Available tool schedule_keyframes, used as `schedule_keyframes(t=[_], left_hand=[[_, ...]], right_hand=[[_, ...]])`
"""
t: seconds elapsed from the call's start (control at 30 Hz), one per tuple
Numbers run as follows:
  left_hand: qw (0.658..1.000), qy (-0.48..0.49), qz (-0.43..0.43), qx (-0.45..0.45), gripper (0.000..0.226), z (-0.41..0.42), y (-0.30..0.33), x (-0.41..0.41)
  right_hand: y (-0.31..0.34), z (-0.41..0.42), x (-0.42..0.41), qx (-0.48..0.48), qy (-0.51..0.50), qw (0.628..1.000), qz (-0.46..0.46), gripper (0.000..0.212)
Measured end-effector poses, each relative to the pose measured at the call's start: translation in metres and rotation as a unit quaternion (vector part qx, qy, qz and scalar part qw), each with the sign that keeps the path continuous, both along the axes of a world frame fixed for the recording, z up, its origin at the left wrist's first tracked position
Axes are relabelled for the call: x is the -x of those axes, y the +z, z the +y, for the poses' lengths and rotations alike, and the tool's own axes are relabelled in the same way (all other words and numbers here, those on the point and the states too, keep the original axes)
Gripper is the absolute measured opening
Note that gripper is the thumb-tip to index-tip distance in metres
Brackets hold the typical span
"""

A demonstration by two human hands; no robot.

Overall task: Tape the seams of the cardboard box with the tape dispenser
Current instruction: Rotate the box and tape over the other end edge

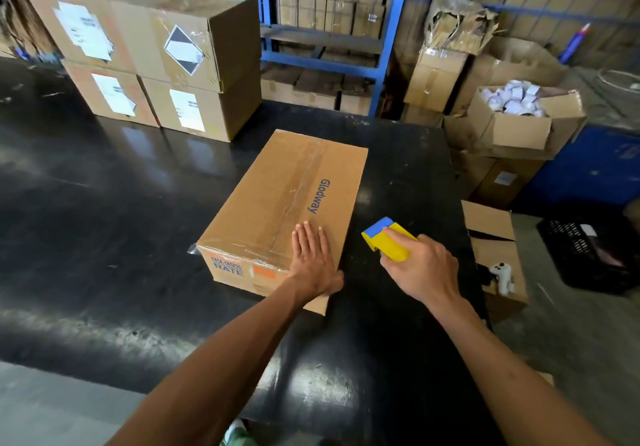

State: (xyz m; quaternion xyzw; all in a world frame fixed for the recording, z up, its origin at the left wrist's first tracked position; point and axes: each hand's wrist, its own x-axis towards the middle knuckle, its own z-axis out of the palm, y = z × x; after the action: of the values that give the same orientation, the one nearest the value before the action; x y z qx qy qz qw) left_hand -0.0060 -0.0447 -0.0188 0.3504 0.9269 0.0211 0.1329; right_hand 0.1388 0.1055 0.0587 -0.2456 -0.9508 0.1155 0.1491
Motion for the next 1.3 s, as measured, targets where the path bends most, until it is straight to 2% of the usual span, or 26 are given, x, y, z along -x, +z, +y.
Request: schedule_keyframes(t=[0.13, 0.23, 0.3, 0.37, 0.43, 0.5, 0.67, 0.8, 0.93, 1.0, 1.1, 1.2, 1.3], left_hand=[[0.99, -0.138, 0.024, -0.004, 0.109, -0.061, -0.003, 0.026], [0.981, -0.191, -0.002, -0.017, 0.118, -0.094, 0.003, 0.047], [0.982, -0.182, 0.023, -0.039, 0.117, -0.096, 0.008, 0.05], [0.989, -0.126, 0.058, -0.055, 0.117, -0.082, 0.011, 0.04], [0.996, -0.054, 0.05, -0.05, 0.118, -0.064, 0.005, 0.026], [0.999, -0.021, 0.036, -0.02, 0.112, -0.056, -0.006, 0.021], [0.997, -0.07, 0.033, -0.017, 0.103, -0.073, -0.003, 0.039], [0.989, -0.149, 0.003, -0.007, 0.106, -0.115, 0.0, 0.092], [0.981, -0.175, -0.023, 0.073, 0.118, -0.147, 0.017, 0.14], [0.983, -0.159, -0.003, 0.093, 0.131, -0.135, 0.021, 0.13], [0.985, -0.166, 0.023, 0.052, 0.147, -0.087, 0.013, 0.088], [0.99, -0.136, 0.028, 0.0, 0.144, -0.033, 0.001, 0.052], [0.994, -0.108, 0.026, 0.007, 0.135, -0.008, -0.004, 0.038]], right_hand=[[0.001, 0.003, 0.012, 0.058, -0.018, 0.997, 0.048, 0.055], [0.001, 0.0, 0.019, 0.086, -0.008, 0.995, 0.046, 0.056], [0.004, -0.004, 0.023, 0.104, 0.003, 0.993, 0.049, 0.054], [0.007, -0.008, 0.027, 0.135, -0.005, 0.99, 0.044, 0.052], [0.01, -0.01, 0.03, 0.159, -0.016, 0.986, 0.039, 0.053], [0.011, -0.01, 0.03, 0.174, -0.019, 0.984, 0.036, 0.054], [0.013, -0.005, 0.035, 0.236, -0.049, 0.97, 0.038, 0.055], [0.016, -0.002, 0.044, 0.272, -0.07, 0.958, 0.062, 0.054], [0.019, 0.002, 0.05, 0.281, -0.098, 0.952, 0.071, 0.055], [0.02, 0.001, 0.055, 0.294, -0.117, 0.945, 0.08, 0.055], [0.02, -0.002, 0.06, 0.309, -0.133, 0.938, 0.083, 0.053], [0.02, -0.005, 0.061, 0.315, -0.136, 0.936, 0.077, 0.054], [0.021, -0.005, 0.059, 0.31, -0.146, 0.936, 0.077, 0.054]])
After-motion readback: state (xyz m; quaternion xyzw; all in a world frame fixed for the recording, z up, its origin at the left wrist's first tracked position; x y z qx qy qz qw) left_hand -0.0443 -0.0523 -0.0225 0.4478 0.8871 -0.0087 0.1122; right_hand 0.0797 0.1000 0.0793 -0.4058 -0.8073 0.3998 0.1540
